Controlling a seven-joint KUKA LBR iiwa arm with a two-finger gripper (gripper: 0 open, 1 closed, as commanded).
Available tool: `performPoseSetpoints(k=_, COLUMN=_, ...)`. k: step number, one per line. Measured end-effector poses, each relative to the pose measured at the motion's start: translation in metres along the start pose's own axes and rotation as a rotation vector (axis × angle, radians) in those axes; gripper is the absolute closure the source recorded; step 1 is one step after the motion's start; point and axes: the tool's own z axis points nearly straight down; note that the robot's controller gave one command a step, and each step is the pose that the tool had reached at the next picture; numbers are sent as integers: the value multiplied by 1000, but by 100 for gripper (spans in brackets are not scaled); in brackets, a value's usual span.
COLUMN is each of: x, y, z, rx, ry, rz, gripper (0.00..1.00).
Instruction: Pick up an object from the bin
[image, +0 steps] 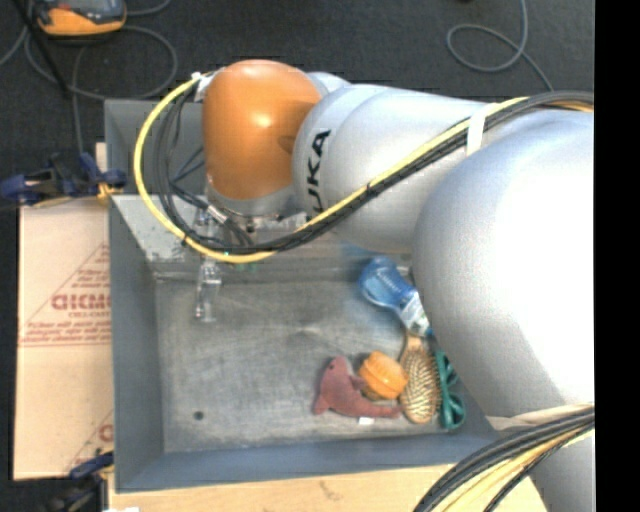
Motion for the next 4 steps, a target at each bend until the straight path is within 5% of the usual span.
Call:
performPoseSetpoints(k=1, x=-2, y=-1, z=-5, rx=-2, ry=-8, rz=3, gripper=0)
performPoseSetpoints(k=2, x=-6, y=21, z=82, rx=-2, ry=-8, rz=110, gripper=100)
performPoseSetpoints(k=3, x=-6, y=20, z=82, rx=-2, ry=-8, rz=111, gripper=100)
performPoseSetpoints(k=4, x=2, y=1, z=47, rx=0, ry=-6, rz=409, gripper=0)
